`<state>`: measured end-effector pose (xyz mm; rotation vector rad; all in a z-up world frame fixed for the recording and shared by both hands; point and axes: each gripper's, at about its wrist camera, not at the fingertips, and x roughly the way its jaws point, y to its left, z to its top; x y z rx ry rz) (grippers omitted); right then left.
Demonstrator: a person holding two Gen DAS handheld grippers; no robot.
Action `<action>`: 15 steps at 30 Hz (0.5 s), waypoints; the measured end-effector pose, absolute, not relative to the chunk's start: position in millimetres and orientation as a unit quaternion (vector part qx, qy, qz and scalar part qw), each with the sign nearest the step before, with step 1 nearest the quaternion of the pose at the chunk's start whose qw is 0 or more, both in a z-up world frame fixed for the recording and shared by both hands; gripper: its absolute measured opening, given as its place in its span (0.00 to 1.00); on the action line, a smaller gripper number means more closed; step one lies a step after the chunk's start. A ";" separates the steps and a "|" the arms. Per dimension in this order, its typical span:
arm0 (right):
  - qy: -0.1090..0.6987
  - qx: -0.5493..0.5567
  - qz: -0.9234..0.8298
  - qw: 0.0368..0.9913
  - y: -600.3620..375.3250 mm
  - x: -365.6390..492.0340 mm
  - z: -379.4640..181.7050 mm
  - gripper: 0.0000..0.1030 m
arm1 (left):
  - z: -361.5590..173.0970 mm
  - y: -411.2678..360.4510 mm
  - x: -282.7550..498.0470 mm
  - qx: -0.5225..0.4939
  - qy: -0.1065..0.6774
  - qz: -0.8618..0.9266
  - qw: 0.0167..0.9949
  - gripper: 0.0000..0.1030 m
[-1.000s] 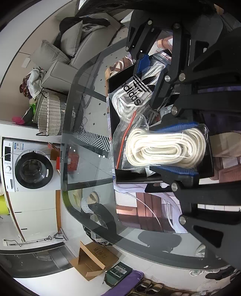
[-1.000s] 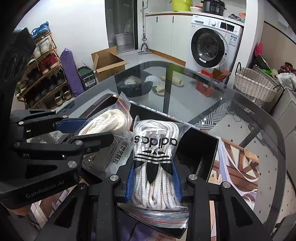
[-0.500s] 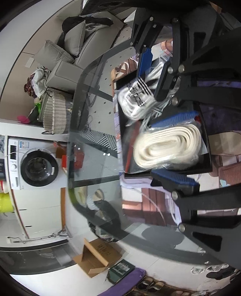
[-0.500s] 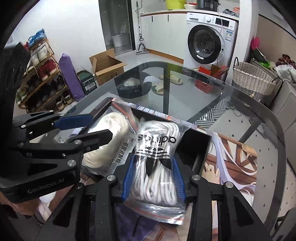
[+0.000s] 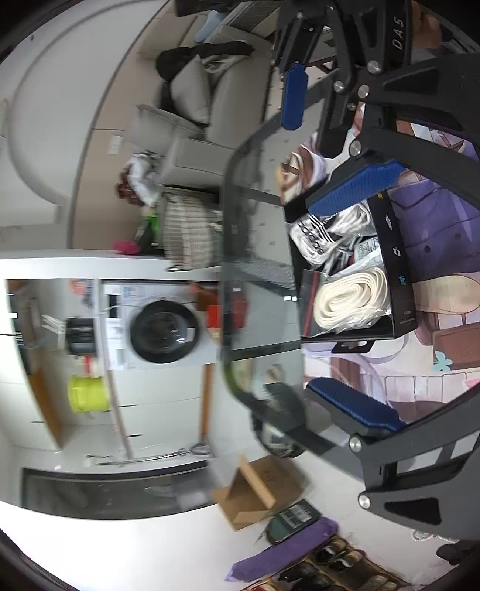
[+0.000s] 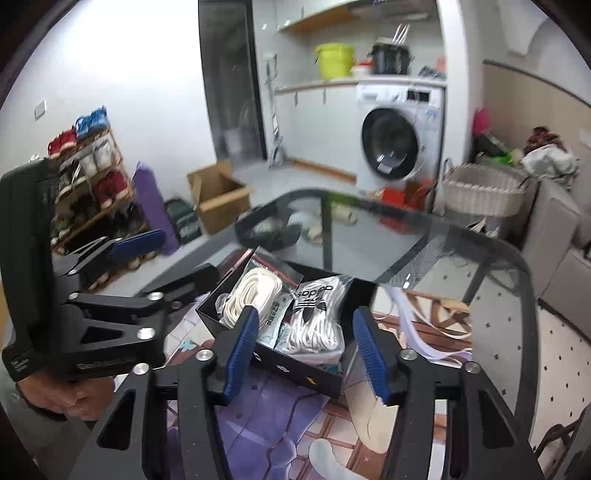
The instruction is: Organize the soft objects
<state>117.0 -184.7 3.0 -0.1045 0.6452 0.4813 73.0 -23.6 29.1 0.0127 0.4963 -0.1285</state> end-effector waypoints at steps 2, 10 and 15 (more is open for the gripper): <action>0.291 -0.034 0.221 0.930 -189.4 100.1 1.2 0.75 | 29.8 -25.6 59.0 0.024 0.217 -0.059 0.974 0.88; 0.171 -0.065 0.209 0.961 -199.0 34.3 1.1 0.92 | 2.2 -9.6 13.4 0.018 0.186 -0.045 0.981 0.89; 0.169 -0.042 0.206 0.963 -210.8 27.4 -2.7 0.94 | -11.6 -2.3 2.4 0.025 0.195 -0.036 0.980 0.89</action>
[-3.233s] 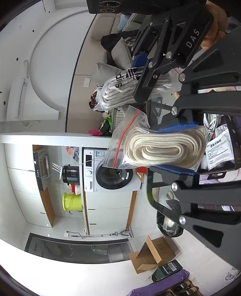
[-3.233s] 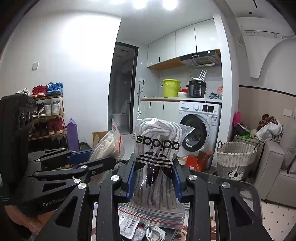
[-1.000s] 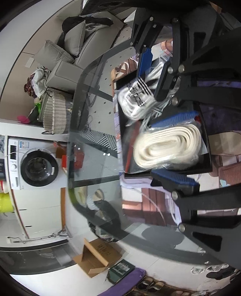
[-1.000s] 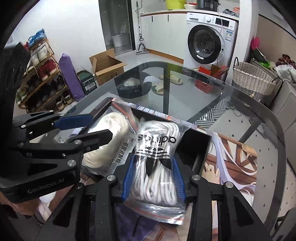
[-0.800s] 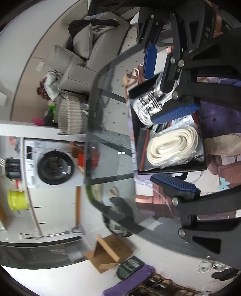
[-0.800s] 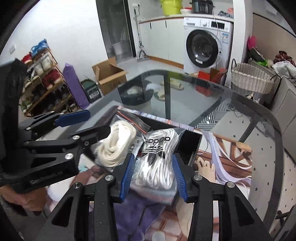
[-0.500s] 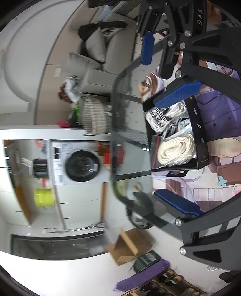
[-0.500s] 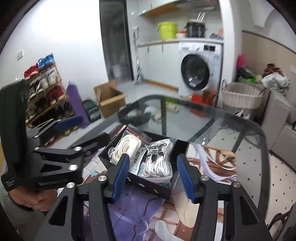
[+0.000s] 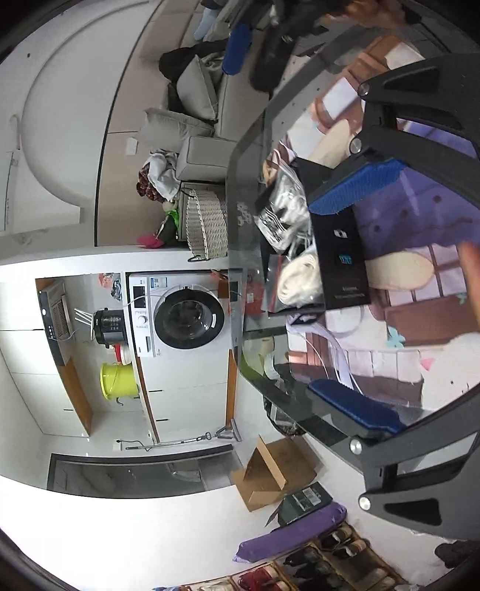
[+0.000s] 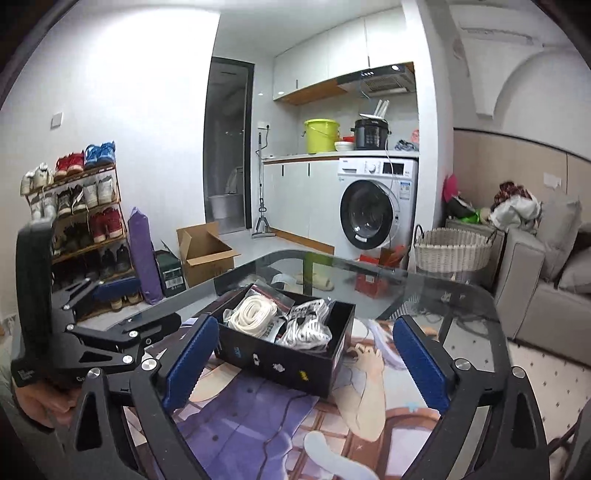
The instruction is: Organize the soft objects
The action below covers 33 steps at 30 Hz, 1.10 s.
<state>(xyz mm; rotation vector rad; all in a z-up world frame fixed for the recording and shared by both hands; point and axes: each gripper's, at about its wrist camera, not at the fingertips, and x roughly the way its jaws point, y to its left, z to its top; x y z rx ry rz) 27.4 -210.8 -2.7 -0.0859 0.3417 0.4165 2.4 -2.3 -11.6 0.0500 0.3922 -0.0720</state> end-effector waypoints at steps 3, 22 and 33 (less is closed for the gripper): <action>0.174 -0.021 0.201 0.964 -215.2 28.6 -2.1 0.94 | -9.3 1.4 2.1 0.010 0.193 -0.029 0.981 0.89; 0.171 -0.018 0.194 0.966 -217.5 32.5 -2.2 0.95 | -1.2 -4.1 -5.6 -0.002 0.161 -0.034 0.986 1.00; 0.174 -0.020 0.198 0.964 -212.7 33.3 -4.7 0.95 | -0.1 -2.3 -8.5 -0.007 0.156 -0.029 0.987 1.00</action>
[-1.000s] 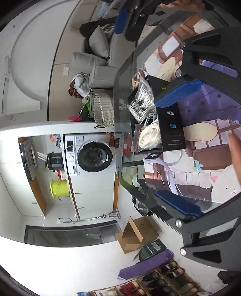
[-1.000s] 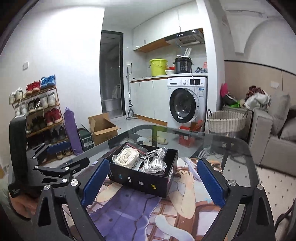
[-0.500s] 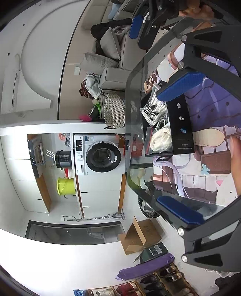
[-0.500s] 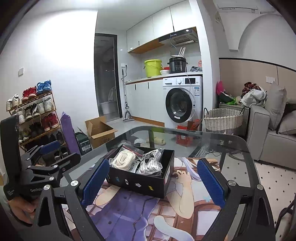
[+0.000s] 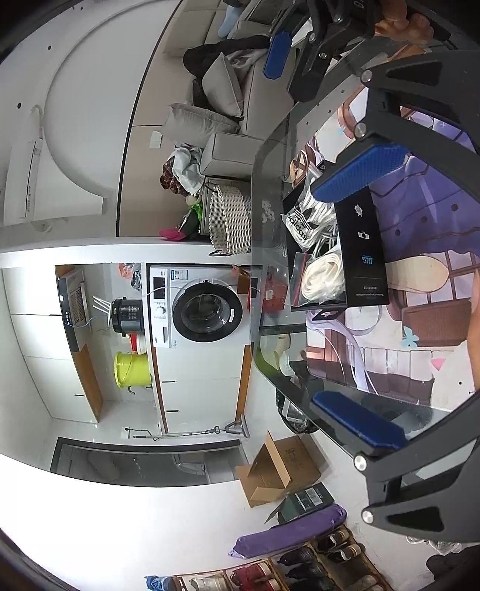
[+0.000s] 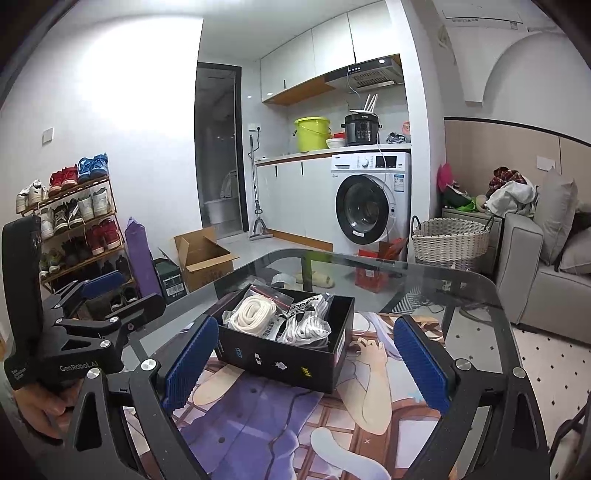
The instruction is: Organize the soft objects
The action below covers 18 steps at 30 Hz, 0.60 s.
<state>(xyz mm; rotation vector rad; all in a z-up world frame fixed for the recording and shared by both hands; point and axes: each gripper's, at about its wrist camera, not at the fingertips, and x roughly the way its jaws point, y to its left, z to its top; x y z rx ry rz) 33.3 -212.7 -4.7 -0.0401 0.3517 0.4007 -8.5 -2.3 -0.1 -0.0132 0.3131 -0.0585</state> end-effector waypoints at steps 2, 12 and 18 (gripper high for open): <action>0.175 -0.020 0.200 0.964 -212.4 33.4 -5.5 0.95 | 0.1 -1.9 -7.8 -0.008 0.156 -0.028 0.987 1.00; 0.178 -0.019 0.198 0.964 -212.6 33.2 -6.3 0.95 | 0.5 -2.6 -6.8 -0.011 0.157 -0.024 0.987 1.00; 0.179 -0.022 0.201 0.963 -210.9 33.1 -6.9 0.95 | 0.5 -2.5 -6.7 -0.011 0.156 -0.023 0.987 1.00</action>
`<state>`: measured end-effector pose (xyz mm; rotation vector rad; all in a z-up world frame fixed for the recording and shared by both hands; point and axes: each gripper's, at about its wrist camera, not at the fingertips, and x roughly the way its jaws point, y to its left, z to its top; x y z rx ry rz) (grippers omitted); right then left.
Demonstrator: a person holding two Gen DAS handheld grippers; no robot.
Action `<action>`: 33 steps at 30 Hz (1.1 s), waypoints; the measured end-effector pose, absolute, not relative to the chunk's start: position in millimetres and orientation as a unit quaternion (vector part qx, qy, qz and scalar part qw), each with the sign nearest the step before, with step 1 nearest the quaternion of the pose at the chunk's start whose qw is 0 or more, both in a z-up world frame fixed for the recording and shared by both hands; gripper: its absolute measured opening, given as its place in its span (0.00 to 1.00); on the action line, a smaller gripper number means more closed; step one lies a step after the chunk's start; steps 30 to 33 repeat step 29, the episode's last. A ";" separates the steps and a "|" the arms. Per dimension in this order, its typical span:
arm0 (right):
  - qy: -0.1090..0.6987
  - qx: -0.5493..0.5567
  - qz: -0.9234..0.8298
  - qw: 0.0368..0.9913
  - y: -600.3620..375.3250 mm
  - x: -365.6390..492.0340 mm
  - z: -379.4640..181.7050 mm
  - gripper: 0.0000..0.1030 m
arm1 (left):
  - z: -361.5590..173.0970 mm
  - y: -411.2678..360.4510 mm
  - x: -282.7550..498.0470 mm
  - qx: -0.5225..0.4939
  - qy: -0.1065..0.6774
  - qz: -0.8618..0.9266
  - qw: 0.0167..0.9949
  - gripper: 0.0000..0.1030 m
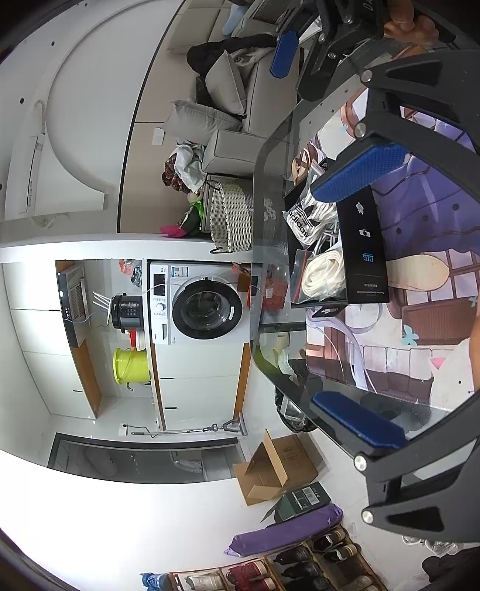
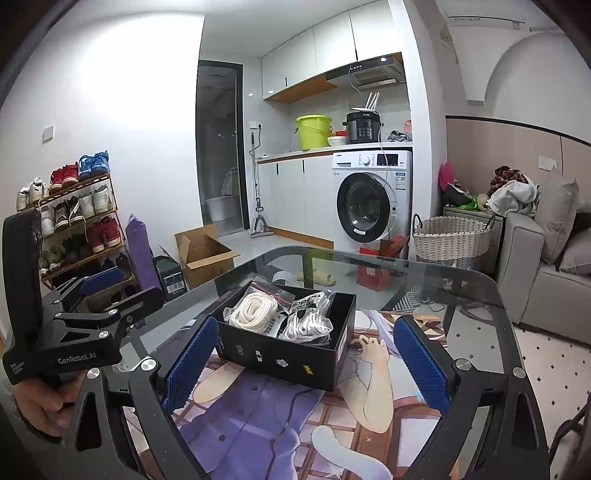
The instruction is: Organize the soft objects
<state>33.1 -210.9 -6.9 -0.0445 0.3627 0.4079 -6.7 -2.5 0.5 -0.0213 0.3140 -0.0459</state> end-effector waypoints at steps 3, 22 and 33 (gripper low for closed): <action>0.176 -0.024 0.197 0.964 -210.4 33.3 -7.3 0.95 | 0.5 -2.3 -6.3 -0.012 0.161 -0.027 0.987 1.00; 0.178 -0.023 0.199 0.963 -210.3 32.3 -9.7 0.95 | 3.5 -1.6 -4.8 -0.016 0.159 -0.023 0.987 1.00; 0.179 -0.022 0.200 0.963 -209.7 32.5 -10.2 0.95 | 2.4 -1.4 -4.8 -0.017 0.161 -0.024 0.986 1.00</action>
